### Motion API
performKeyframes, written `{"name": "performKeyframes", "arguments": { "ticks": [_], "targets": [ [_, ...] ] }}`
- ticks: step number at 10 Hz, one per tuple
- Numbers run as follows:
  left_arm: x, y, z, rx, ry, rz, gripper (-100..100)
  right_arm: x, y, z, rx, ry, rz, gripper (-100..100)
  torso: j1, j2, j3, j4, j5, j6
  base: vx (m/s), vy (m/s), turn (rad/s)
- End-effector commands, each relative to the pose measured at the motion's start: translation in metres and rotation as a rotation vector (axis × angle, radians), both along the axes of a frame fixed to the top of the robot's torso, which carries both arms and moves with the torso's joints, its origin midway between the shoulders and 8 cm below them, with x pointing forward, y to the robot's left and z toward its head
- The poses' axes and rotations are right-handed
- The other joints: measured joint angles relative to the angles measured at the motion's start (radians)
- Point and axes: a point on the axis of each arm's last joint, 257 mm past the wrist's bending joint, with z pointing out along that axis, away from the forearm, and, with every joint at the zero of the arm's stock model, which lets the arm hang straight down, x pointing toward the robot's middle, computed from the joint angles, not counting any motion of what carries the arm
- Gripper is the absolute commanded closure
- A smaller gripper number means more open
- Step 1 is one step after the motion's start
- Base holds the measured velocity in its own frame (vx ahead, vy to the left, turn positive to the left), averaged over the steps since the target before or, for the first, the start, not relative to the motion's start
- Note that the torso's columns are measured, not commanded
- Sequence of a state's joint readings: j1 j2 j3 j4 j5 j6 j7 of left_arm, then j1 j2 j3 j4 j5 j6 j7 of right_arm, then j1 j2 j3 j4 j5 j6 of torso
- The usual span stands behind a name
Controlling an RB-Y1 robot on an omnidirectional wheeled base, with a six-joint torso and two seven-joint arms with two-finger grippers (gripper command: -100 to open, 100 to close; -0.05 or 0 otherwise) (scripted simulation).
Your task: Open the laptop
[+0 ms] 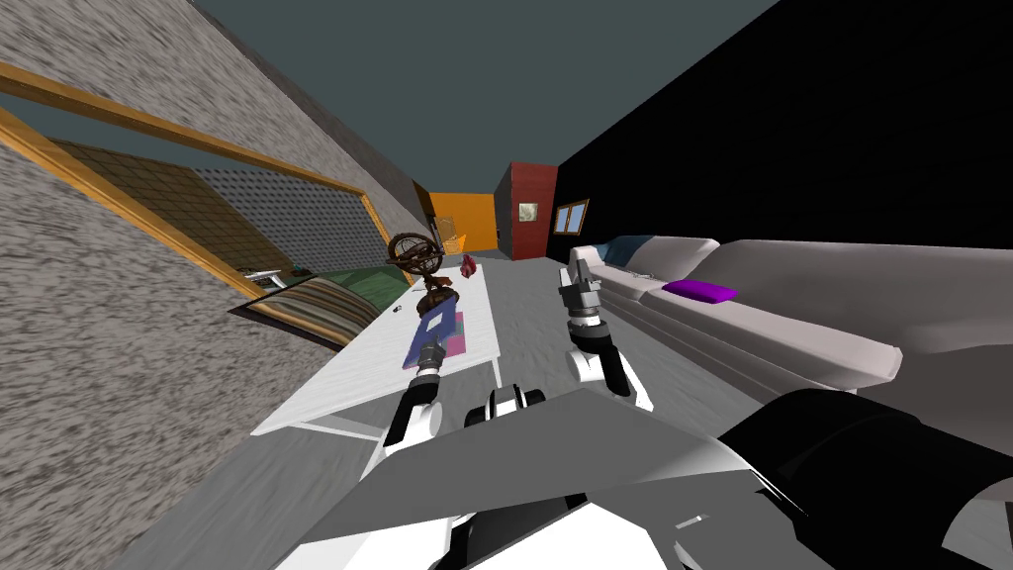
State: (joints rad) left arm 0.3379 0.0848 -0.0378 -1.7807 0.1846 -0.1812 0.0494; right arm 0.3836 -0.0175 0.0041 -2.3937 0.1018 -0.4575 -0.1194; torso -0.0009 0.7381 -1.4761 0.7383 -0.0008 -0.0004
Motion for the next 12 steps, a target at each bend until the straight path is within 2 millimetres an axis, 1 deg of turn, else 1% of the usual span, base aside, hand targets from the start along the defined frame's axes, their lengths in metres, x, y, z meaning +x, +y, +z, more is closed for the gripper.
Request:
{"name": "performKeyframes", "arguments": {
  "ticks": [1, 4, 5, 7, 12],
  "targets": [
    [0.002, 0.006, -0.008, 0.115, 0.005, 0.002, 100, 0.000, 0.000, 0.000, 0.000, 0.000, 0.000, 0, 0.000, 0.001, 0.000, 0.000, 0.000, 0.000, 0.000, -0.075, -0.001],
    [0.002, 0.013, -0.019, 0.239, 0.012, 0.000, 100, 0.000, 0.000, 0.000, 0.000, 0.000, 0.000, 0, 0.001, 0.001, 0.001, 0.001, 0.000, 0.001, 0.005, -0.061, -0.001],
    [0.003, 0.014, -0.009, 0.209, 0.017, 0.001, -100, 0.000, 0.000, 0.000, 0.000, 0.000, 0.000, 0, -0.001, 0.002, 0.001, 0.001, 0.000, 0.001, 0.000, -0.040, 0.013],
    [0.003, 0.016, 0.002, 0.208, 0.017, 0.000, -100, 0.000, 0.000, 0.000, 0.000, 0.000, 0.000, 0, 0.003, 0.001, 0.001, 0.000, 0.001, 0.000, 0.003, -0.003, 0.004],
    [0.001, 0.019, 0.029, 0.207, 0.016, -0.004, -100, 0.000, 0.000, 0.000, 0.000, 0.000, 0.000, 0, 0.000, 0.001, 0.001, 0.001, 0.000, 0.001, 0.003, -0.005, 0.005]
  ]
}}
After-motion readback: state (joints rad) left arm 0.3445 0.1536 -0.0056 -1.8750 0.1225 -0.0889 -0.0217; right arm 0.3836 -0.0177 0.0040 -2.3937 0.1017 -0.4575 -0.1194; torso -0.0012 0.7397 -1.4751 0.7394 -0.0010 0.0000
